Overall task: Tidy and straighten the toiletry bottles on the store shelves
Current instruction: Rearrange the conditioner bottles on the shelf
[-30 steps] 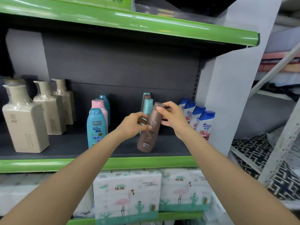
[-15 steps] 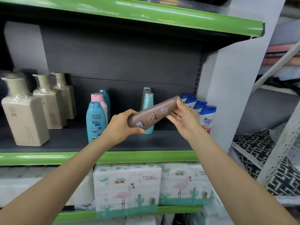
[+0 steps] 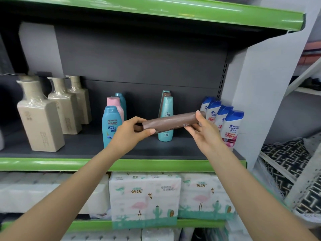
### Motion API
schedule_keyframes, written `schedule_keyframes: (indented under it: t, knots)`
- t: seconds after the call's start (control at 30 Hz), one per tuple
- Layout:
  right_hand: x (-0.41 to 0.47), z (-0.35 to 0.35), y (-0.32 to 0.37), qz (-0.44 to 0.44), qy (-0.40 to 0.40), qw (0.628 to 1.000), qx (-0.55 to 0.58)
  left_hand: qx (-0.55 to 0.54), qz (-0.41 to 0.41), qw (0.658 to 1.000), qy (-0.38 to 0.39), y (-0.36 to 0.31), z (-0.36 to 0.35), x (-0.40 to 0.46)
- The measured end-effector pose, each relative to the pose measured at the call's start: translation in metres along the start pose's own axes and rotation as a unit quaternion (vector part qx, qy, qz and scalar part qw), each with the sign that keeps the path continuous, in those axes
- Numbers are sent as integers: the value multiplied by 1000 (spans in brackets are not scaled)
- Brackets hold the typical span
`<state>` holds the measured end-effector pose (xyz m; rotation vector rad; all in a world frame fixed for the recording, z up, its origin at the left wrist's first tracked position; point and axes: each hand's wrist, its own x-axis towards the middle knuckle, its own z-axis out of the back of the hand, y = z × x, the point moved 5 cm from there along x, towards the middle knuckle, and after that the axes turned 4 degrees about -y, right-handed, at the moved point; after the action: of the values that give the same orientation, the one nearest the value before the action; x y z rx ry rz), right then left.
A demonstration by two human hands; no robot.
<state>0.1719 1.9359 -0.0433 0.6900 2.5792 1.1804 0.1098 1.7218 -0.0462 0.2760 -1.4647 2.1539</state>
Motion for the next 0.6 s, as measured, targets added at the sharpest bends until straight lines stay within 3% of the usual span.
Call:
schedule_keyframes:
  t: [0.07,0.17,0.33,0.47,0.6]
  knots:
    - [-2,1,-1,-4,9,1000,2,-122,79,989,18,3,-4,-2]
    - [-3,1,-3,-4,29,1000,-3,-206,102,973,-6,5,-3,-5]
    - [-5,4,-3,6,70,996,-56,-61,38,995,-73,3,13,-8]
    - [-5,9,1,30,80,992,-95,-69,-2,997,-34,-6,13,-12]
    - [-8,16,-2,19,86,991,-100,-24,-59,996,-66,-14,19,-19]
